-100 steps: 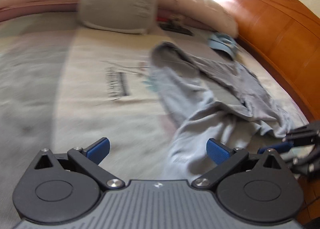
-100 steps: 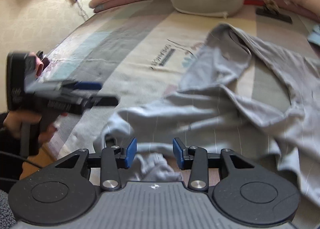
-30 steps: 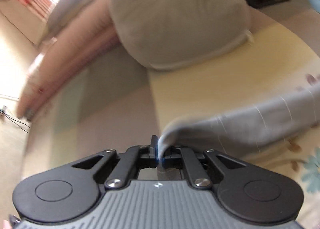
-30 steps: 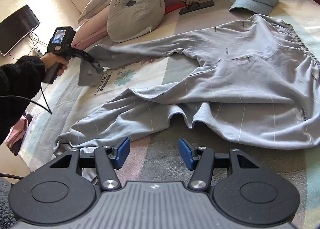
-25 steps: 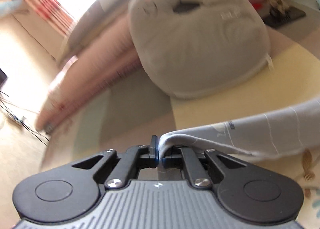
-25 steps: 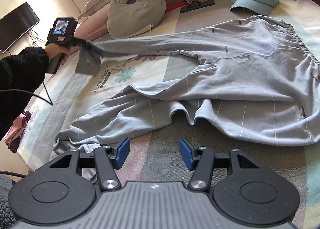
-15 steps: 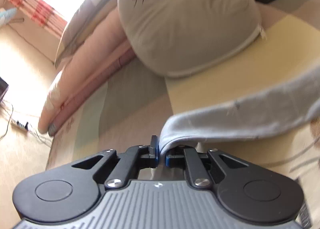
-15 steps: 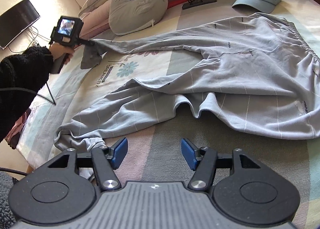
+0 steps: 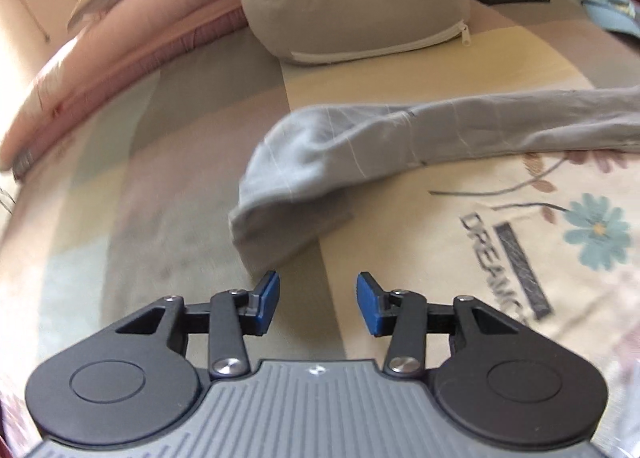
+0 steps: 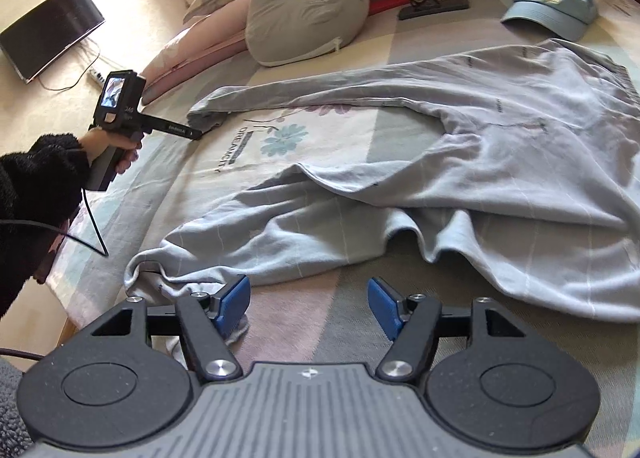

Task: Fold clothes
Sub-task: 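Grasp a sweatpants leg cuff with the left gripper and stretch it out, then open the left gripper and release the straightened leg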

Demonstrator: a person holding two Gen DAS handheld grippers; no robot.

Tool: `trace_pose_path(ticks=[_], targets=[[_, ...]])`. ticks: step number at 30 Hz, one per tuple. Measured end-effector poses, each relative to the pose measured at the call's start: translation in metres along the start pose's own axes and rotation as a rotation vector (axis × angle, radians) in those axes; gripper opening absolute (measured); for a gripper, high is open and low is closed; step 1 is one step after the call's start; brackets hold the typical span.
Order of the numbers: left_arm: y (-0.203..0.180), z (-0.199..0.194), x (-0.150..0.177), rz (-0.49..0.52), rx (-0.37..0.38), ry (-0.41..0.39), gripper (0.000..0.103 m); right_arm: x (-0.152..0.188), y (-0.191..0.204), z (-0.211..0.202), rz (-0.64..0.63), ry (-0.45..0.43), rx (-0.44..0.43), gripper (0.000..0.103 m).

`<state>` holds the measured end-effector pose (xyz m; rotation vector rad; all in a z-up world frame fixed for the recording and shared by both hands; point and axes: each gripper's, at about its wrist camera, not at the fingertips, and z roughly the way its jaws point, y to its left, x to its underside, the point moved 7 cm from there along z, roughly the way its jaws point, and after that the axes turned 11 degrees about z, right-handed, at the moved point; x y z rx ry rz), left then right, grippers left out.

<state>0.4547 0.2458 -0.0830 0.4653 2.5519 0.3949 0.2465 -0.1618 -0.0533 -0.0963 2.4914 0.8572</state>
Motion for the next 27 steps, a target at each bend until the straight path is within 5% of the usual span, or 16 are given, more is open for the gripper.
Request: trace_pose_path(ticks=[8,18,23,27], targets=[[-0.034,-0.016,0.033,-0.037,0.112,-0.003,0.051,-0.005,0.009,0.013,-0.032,0.026,-0.011,0.081],[-0.108,-0.095,0.066,-0.053,0.254,-0.130,0.059,0.027,-0.012,0.041,-0.104,0.137,0.136,0.084],[-0.125,-0.134,0.075,-0.110,0.298,-0.175,0.064,0.034,-0.012,0.043,-0.128,0.149,0.097,0.103],[-0.143,-0.154,0.084,-0.110,0.292,-0.177,0.067,0.033,-0.014,0.044,-0.108,0.145,0.061,0.103]])
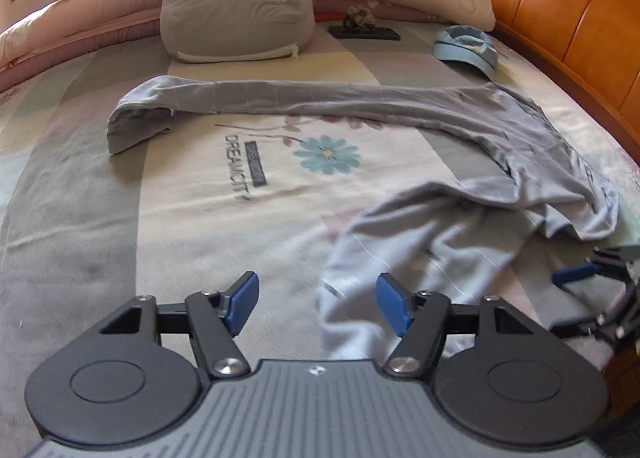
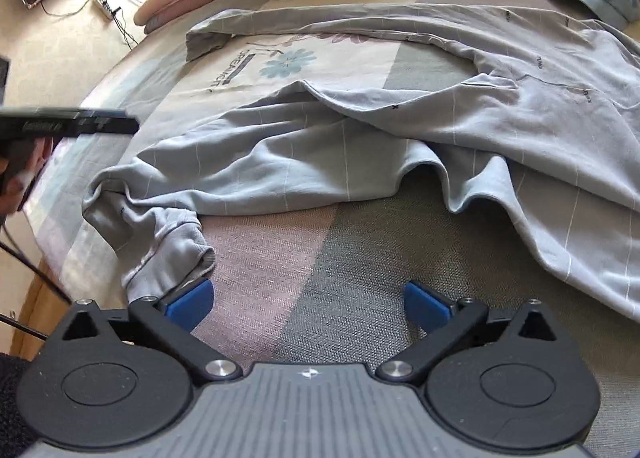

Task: Fold clothes
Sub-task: 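Open the left gripper and release the straightened leg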

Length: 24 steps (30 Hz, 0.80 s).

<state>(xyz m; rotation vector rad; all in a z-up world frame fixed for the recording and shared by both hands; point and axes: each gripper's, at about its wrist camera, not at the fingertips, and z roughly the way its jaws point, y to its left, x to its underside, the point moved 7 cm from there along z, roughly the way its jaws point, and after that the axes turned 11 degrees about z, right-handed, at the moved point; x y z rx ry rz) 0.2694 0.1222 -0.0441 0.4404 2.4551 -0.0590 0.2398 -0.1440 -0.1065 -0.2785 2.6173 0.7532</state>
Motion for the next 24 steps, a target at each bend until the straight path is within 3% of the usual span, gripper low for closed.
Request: trace_pose_path(ticks=[6,8,11,16,19,23,24], targets=[[-0.025,-0.006,0.004,0.002,-0.011,0.011,0.067,-0.002,-0.007,-0.007,0.043,-0.001,-0.064,0.103],[-0.035,-0.009,0.000,0.030,-0.003,0.002,0.067,-0.003,-0.011,-0.014,0.059,0.008,-0.058,0.103],[-0.049,-0.010,-0.008,0.074,0.007,-0.013,0.067,-0.006,-0.025,-0.034,0.056,-0.048,-0.007,0.103],[-0.064,0.001,-0.017,0.075,0.026,-0.011,0.067,-0.014,-0.051,-0.063,-0.091,-0.167,0.167,0.100],[-0.072,0.007,-0.019,0.081,0.038,-0.008,0.067,-0.015,-0.061,-0.060,-0.273,-0.176,0.311,0.088],[-0.079,0.013,-0.021,0.086,0.034,0.004,0.067,-0.010,-0.066,-0.042,-0.556,-0.149,0.502,0.065],[-0.080,0.014,-0.020,0.085,0.032,0.008,0.067,-0.008,-0.064,-0.037,-0.621,-0.146,0.532,0.065]])
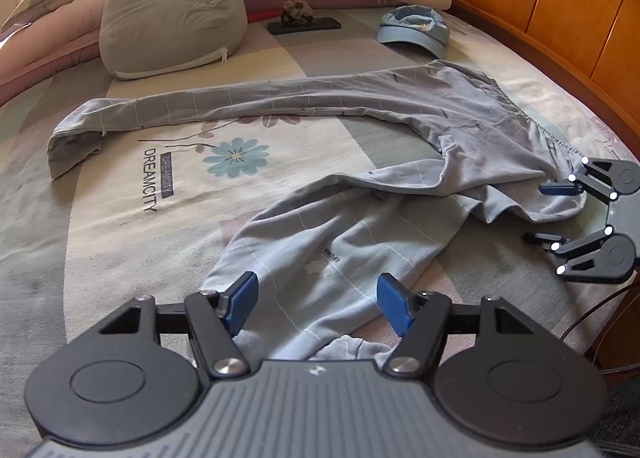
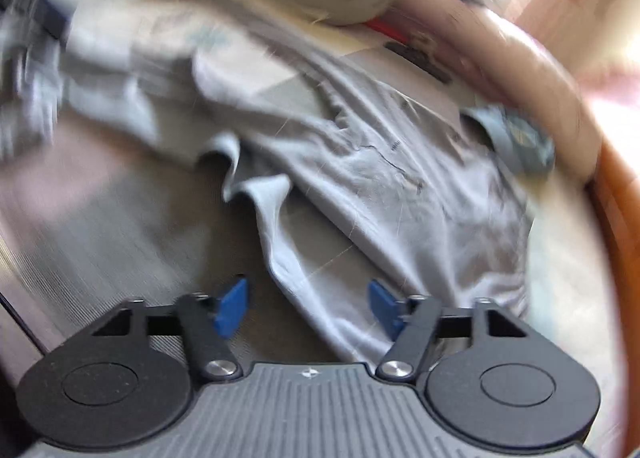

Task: Fold clothes

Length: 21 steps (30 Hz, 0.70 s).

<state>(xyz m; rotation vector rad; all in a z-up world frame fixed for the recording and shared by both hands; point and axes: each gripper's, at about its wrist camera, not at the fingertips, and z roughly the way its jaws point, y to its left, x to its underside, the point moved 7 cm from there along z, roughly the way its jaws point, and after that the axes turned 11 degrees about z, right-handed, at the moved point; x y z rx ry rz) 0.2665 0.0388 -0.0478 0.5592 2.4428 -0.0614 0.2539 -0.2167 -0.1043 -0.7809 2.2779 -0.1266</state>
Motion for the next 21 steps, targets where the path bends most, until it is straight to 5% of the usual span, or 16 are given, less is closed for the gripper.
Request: trace_pose_path(ticks=[8,10,12,17,21], targets=[[0.001,0.002,-0.002,-0.013,-0.001,-0.005,0.067,-0.020,0.018,0.022,-0.279,-0.014,0.099,0.053],[0.000,0.003,-0.002,-0.015,0.006,-0.011,0.067,-0.026,0.024,0.032,-0.320,-0.018,0.120,0.043],[-0.001,0.003,-0.003,-0.015,0.013,-0.017,0.067,-0.029,0.031,0.038,-0.335,-0.011,0.112,0.004],[0.002,-0.001,0.002,-0.017,0.027,-0.027,0.067,-0.024,0.035,0.028,-0.334,0.022,0.043,0.004],[0.010,-0.002,0.006,-0.027,0.019,-0.021,0.067,-0.020,0.025,0.006,-0.250,0.091,-0.139,0.004]])
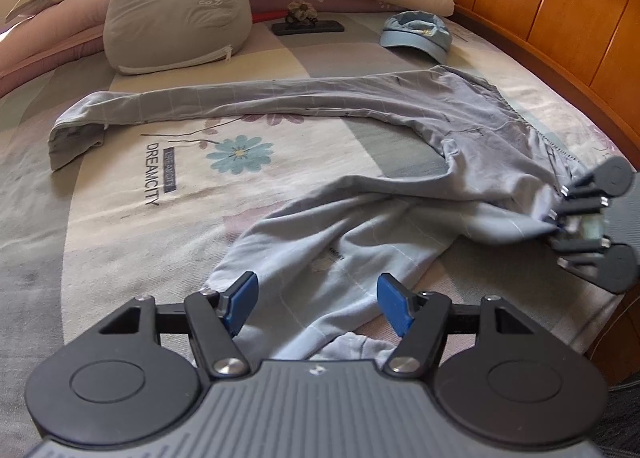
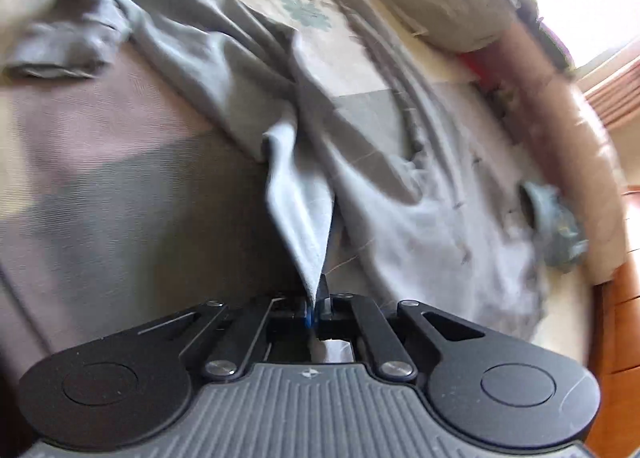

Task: Fold clothes

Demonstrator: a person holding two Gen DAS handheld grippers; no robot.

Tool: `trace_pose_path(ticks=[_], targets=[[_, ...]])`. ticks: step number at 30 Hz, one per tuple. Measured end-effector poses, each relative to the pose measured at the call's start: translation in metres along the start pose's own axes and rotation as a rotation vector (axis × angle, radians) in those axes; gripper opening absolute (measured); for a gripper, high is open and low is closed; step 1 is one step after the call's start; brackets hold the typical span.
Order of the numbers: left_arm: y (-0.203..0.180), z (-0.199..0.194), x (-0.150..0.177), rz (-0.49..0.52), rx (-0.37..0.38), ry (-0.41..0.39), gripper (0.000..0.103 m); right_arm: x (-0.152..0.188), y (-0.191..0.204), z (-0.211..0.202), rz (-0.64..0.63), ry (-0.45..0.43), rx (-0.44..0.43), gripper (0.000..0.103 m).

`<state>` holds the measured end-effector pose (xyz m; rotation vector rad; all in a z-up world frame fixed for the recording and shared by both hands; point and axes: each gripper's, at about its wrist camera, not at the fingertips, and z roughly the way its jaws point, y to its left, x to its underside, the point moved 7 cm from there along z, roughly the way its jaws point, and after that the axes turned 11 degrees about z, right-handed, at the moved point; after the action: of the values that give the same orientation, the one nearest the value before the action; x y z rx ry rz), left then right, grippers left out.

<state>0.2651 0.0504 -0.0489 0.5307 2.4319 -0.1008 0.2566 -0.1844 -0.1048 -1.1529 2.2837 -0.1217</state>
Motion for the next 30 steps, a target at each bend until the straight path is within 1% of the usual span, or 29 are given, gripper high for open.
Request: trace_pose_path(ticks=[2,5,9,12,14,15,17,20,22,23,25,28,30], targets=[[0.000,-0.002,0.000,0.001,0.006,-0.005,0.067,0.007,0.002,-0.010,0.012,0.031,-0.085,0.004],[-0.002,-0.005,0.001,0.010,0.016,-0.013,0.067,0.020,0.010,-0.020,-0.001,0.065,-0.152,0.004],[-0.005,-0.004,0.001,0.018,0.019,-0.010,0.067,0.025,0.006,-0.027,0.129,0.069,-0.203,0.015],[-0.007,-0.006,-0.001,0.025,0.020,-0.012,0.067,0.026,0.000,-0.041,0.213,0.033,-0.243,0.023],[-0.009,-0.007,-0.002,0.028,0.026,-0.014,0.067,0.029,-0.011,-0.051,0.315,0.010,-0.275,0.028],[-0.010,-0.006,-0.003,0.030,0.028,-0.014,0.067,0.033,-0.020,-0.054,0.376,0.001,-0.275,0.030],[-0.012,-0.003,-0.005,0.033,0.029,-0.008,0.067,0.045,-0.042,-0.057,0.515,-0.013,-0.255,0.032],[-0.017,0.002,-0.009,0.041,0.038,-0.001,0.067,0.073,-0.084,-0.056,0.770,-0.031,-0.198,0.032],[-0.021,0.005,-0.012,0.054,0.044,0.005,0.067,0.099,-0.112,-0.055,0.974,-0.048,-0.169,0.038],[-0.024,0.006,-0.014,0.062,0.049,0.006,0.067,0.112,-0.123,-0.055,1.072,-0.061,-0.157,0.045],[-0.028,0.009,-0.016,0.070,0.058,0.013,0.067,0.138,-0.139,-0.052,1.220,-0.101,-0.134,0.049],[-0.032,0.014,-0.020,0.085,0.063,0.028,0.067,0.166,-0.153,-0.033,1.382,-0.130,-0.143,0.050],[-0.036,0.017,-0.024,0.100,0.067,0.034,0.067,0.174,-0.157,-0.024,1.438,-0.166,-0.155,0.050]])
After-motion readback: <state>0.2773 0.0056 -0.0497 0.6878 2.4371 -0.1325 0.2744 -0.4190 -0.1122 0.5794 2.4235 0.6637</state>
